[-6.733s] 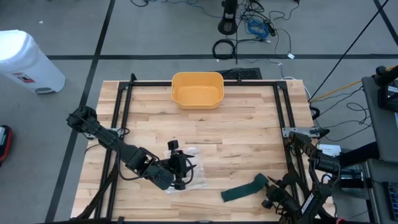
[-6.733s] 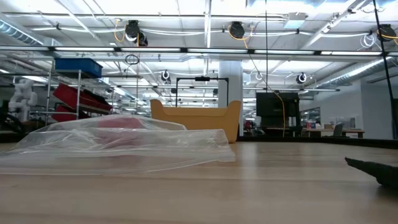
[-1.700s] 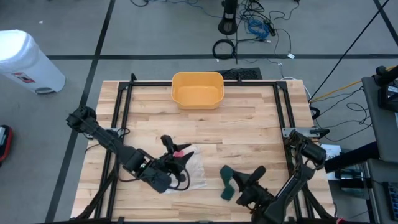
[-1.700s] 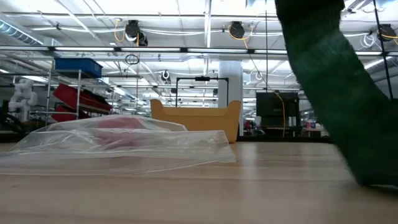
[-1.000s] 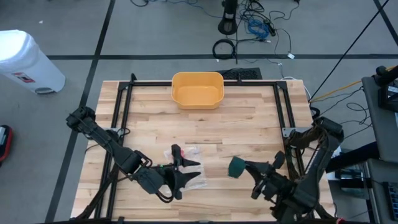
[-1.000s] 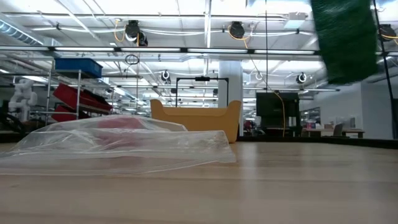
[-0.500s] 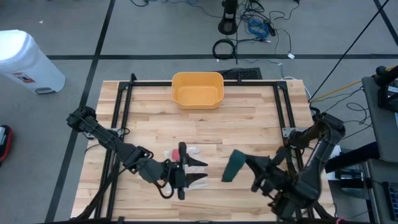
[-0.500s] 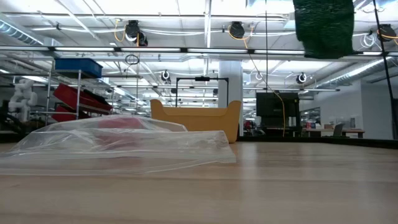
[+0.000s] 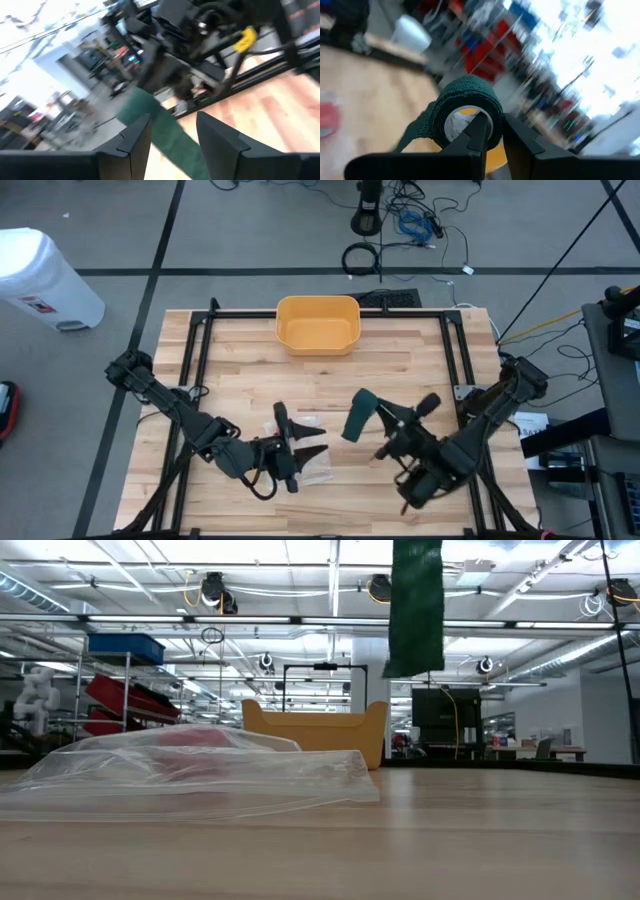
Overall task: Roll bandage
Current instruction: Roll the green bandage
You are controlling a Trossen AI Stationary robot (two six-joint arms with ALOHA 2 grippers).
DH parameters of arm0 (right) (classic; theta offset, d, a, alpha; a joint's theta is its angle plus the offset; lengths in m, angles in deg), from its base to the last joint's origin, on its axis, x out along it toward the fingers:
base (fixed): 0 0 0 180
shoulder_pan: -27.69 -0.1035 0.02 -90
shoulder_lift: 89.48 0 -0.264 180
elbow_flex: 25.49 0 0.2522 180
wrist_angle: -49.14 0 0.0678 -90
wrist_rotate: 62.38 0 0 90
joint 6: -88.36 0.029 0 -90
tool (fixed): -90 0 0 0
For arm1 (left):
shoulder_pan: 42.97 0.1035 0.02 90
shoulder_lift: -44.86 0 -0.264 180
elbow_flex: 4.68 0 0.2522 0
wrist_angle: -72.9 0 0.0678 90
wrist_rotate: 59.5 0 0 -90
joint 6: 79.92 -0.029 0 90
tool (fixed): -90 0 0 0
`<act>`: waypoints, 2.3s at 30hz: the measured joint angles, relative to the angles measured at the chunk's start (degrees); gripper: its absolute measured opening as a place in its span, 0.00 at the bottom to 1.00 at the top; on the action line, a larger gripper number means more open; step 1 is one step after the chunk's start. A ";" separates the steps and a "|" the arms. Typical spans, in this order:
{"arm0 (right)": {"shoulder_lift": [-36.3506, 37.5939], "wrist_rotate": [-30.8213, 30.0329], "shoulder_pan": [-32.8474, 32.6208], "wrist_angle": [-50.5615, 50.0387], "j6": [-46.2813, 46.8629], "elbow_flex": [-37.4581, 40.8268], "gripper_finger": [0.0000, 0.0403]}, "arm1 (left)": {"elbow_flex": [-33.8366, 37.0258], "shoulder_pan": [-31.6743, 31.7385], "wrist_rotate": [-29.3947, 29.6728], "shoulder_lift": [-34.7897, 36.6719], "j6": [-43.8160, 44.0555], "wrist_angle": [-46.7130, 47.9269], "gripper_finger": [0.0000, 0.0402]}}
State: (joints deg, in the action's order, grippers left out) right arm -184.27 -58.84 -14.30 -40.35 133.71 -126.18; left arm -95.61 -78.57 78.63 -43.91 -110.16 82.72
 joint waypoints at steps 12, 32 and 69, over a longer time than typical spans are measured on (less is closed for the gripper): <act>-1.77 37.08 9.22 47.24 -49.41 0.07 0.11 | 0.02 -7.43 18.59 0.02 -0.92 3.61 0.41; -1.77 65.53 12.86 77.91 -76.41 0.00 0.11 | 0.02 -22.36 27.36 4.11 11.99 17.09 0.41; -1.77 68.81 14.84 110.06 -75.90 15.61 0.11 | 1.90 -22.30 28.27 4.07 22.40 16.33 0.41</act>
State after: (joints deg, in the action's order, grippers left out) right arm -186.04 9.97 0.54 69.71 57.80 -110.58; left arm -93.71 -100.87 106.90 -39.85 -87.76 99.05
